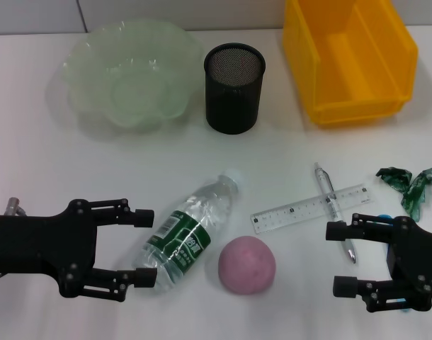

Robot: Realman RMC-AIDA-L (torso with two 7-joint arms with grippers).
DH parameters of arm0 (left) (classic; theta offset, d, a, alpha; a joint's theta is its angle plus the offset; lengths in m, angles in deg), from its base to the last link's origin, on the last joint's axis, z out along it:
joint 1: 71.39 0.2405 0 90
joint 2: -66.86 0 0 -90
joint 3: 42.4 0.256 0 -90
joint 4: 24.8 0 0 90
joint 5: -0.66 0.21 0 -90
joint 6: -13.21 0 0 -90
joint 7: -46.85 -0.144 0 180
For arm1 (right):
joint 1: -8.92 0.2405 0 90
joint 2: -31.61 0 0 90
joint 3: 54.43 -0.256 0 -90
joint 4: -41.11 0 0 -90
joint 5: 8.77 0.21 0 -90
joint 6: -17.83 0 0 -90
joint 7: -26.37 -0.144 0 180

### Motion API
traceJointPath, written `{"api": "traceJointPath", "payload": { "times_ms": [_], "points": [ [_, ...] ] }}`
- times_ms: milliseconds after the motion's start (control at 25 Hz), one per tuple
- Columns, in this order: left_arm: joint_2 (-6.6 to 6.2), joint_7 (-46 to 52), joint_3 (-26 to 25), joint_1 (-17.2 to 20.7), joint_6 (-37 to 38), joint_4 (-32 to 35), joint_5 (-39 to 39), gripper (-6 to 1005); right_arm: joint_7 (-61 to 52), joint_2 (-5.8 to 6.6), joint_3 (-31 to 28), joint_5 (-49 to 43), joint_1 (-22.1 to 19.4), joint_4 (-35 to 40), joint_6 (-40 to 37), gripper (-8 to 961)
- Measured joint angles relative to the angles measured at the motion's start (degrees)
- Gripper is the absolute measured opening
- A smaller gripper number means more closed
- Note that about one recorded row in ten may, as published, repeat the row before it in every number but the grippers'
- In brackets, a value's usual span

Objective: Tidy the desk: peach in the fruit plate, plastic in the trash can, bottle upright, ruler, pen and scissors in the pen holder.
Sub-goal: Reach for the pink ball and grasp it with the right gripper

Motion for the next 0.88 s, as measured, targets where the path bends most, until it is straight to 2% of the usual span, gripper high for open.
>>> {"api": "traceJointPath", "payload": {
  "times_ms": [600,880],
  "points": [
    [0.07,0.0,0.45,-0.04,1.71,0.46,0.1,846,0.04,-0.25,0.0,0.18,0.9,0.07,0.28,810],
    [-0.11,0.0,0.02,0.09,1.86,0.46,0.08,846,-2.0,-1.55,0.15,-0.02,0.68,6.01,-1.42,807]
  ]
}}
